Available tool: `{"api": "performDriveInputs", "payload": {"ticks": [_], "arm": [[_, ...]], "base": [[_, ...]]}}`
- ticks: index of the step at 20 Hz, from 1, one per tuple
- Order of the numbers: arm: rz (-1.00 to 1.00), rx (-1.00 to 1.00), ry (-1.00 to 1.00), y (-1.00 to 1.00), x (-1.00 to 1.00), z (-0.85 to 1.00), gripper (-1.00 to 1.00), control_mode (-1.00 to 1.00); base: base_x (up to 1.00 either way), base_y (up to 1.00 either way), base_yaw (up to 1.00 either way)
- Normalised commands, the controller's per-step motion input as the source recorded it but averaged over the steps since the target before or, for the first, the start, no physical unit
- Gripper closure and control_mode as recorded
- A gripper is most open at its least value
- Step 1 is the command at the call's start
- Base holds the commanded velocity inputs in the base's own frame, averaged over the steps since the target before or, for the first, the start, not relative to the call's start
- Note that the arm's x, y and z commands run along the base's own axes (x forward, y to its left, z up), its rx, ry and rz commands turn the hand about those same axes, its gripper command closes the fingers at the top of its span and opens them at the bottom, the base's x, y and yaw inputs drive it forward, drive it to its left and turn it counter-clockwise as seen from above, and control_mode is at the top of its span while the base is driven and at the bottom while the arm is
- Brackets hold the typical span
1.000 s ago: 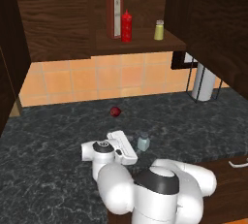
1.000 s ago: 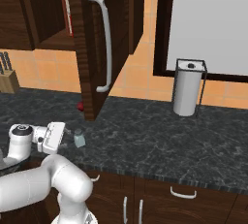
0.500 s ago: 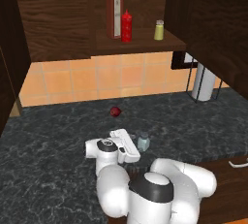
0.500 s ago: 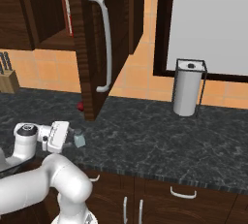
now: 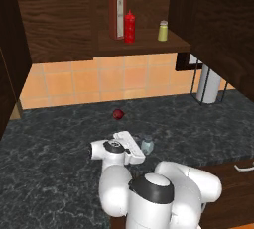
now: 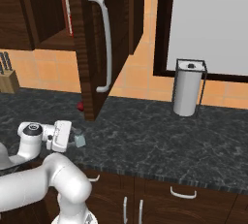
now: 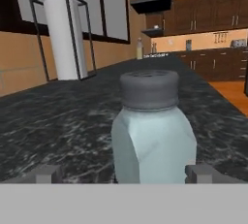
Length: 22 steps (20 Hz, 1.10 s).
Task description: Put the shaker and condiment bottle from the counter next to their counterparts in the cabinet.
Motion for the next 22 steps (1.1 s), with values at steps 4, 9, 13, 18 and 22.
{"api": "performDriveInputs", "payload": {"ticks": [4, 9, 13, 18, 22], "arm": [[0.0, 0.06, 0.0, -0.31, 0.07, -0.1, -1.0, -1.0], [-0.05, 0.13, 0.0, -0.56, -0.05, -0.15, -1.0, -1.0], [-0.08, 0.13, 0.0, -0.49, 0.0, -0.04, -1.0, -1.0], [-0.13, 0.09, -0.01, -0.23, 0.0, 0.0, 1.0, -1.0], [-0.07, 0.05, -0.14, -0.01, -0.27, 0.4, 1.0, -1.0]], "base": [[0.0, 0.0, 0.0], [0.0, 0.0, 0.0], [0.0, 0.0, 0.0], [0.0, 0.0, 0.0], [0.0, 0.0, 0.0]]}}
